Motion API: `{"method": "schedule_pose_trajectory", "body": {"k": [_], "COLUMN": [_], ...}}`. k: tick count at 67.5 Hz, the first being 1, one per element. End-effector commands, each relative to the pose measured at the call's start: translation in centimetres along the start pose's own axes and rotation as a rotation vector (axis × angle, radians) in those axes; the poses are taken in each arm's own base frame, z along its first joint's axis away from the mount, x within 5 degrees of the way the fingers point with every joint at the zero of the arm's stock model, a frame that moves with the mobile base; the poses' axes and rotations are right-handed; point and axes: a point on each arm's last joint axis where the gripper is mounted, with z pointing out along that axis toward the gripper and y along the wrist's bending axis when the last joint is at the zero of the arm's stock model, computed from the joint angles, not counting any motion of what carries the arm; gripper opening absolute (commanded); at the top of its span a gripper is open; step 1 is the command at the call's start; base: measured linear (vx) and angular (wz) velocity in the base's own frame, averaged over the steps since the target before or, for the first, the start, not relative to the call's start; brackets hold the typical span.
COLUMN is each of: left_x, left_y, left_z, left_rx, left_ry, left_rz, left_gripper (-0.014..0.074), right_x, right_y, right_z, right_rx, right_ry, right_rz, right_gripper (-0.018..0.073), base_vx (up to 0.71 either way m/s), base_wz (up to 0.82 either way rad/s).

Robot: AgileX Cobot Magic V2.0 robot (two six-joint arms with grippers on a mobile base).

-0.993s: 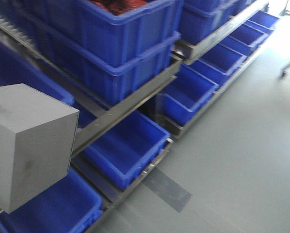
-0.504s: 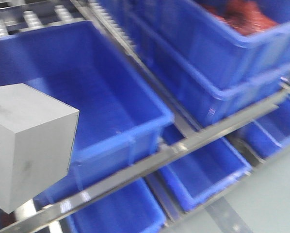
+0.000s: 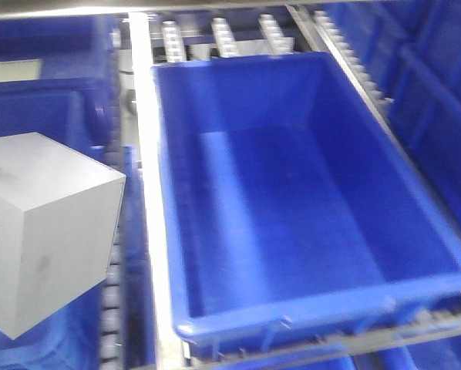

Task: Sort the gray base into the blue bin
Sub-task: 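Turn and stop the base facing the rack of blue bins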

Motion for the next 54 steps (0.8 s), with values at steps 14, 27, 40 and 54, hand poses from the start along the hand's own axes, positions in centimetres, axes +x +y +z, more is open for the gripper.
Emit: {"method": "schedule_pose_trajectory", "body": {"k": [14, 27, 40, 54], "left_x": [-1.89, -1.89, -1.89, -1.89], "left_y": [-0.15, -0.15, -0.15, -0.15], "left_z": [-0.02, -0.02, -0.02, -0.02], "left_rx": [0.012, 0.012, 0.012, 0.012], "left_ry": [-0.132, -0.132, -0.132, -0.132], "left_rz": [-0.023, -0.023, -0.023, -0.023], "left_gripper": [0.0004, 0.0004, 0.0004, 0.0004], "right_x": [-0.54, -0.54, -0.54, -0.54], "right_y": [-0.04, -0.04, -0.04, -0.04], "right_z": [0.13, 0.13, 0.13, 0.13], "right_rx": [0.007, 0.007, 0.007, 0.007], "right_ry": [-0.055, -0.055, -0.055, -0.055], "right_rz": [-0.019, -0.019, -0.019, -0.019], "right_gripper": [-0.0005, -0.0005, -0.0005, -0.0005], "base_vx": [0.12, 0.07, 0.04, 0.01], "base_wz": [0.45, 0.27, 0.14, 0.03]}}
